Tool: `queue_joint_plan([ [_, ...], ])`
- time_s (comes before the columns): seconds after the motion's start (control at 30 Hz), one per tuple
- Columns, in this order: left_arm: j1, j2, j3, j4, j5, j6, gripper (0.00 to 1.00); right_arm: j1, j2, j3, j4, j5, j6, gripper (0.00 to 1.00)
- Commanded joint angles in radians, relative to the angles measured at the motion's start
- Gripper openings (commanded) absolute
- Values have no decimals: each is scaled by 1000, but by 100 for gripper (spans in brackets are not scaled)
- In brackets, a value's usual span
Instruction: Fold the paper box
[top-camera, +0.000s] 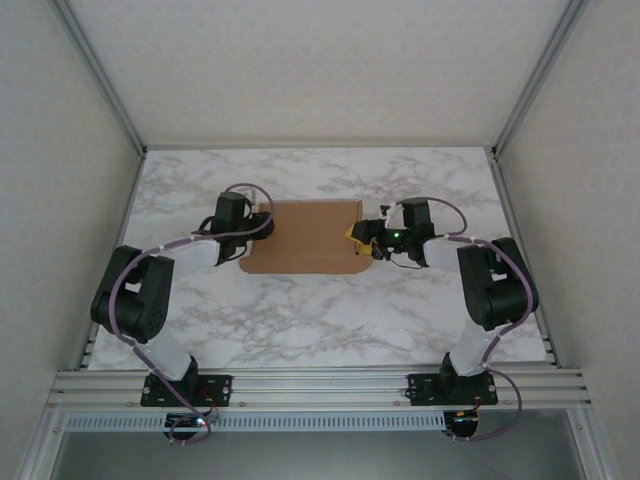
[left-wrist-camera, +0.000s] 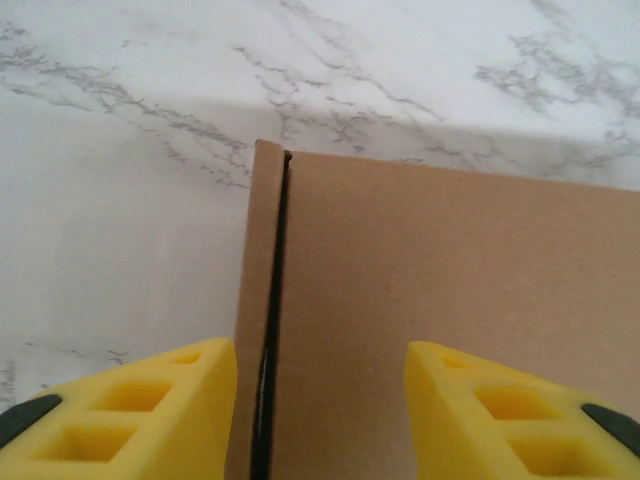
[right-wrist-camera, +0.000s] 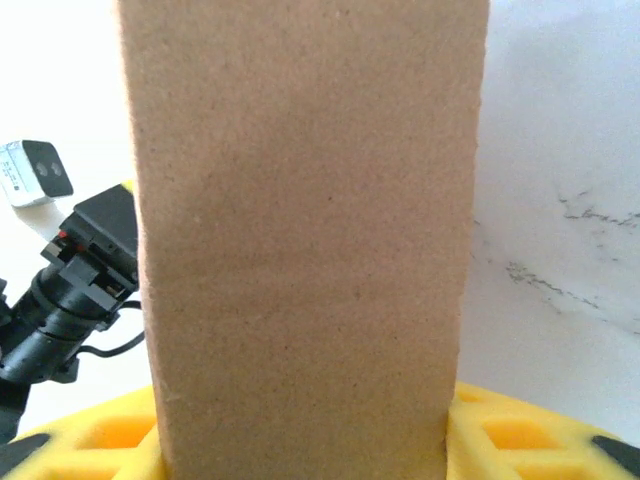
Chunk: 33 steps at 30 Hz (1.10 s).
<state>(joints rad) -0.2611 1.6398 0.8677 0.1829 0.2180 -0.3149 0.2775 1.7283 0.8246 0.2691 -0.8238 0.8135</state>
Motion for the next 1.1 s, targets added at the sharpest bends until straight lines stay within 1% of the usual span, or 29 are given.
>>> queue_joint_plan([
  [0.0,-7,-42,10,-33,53,-24,47,2,-16,2,-67,31,-50,44],
  [0.33,12,13,24,-69,12,-30,50,3,-19,6,-81,30,-52,44],
  [0.4,12,19,19,-52,36,-46,52,2,-18,5,-71,25,-45,44],
  [0.47,8,40,23,-30,112,-82,51,3,-14,2,-59,22,-35,44],
  [0.5,2,41,26,-26,125,-94,51,2,-13,3,-59,19,-34,44],
  [0.53,-11,28,28,-30,113,-93,50,3,-16,5,-72,23,-36,44],
  [0.57,-23,-1,24,-38,68,-76,50,2,-20,14,-106,36,-48,44],
  [0.63,-59,-80,7,-53,-10,15,47,2,-31,41,-190,63,-84,43],
  [0.7,-121,-159,-6,-85,-88,163,48,3,-45,60,-257,78,-116,43],
  [0.73,-162,-192,-13,-103,-131,250,49,2,-49,73,-293,88,-136,43],
  [0.8,-241,-231,-29,-135,-180,394,53,3,-53,85,-325,96,-155,43],
  [0.87,-333,-268,-82,-109,-232,565,61,3,-53,87,-326,86,-155,44],
  [0.93,-392,-296,-139,-75,-261,701,64,3,-53,88,-326,83,-152,44],
  [0.97,-407,-299,-151,-71,-261,746,64,3,-53,88,-326,80,-150,44],
  [1.07,-421,-274,-143,-96,-271,812,64,3,-50,88,-322,74,-148,44],
])
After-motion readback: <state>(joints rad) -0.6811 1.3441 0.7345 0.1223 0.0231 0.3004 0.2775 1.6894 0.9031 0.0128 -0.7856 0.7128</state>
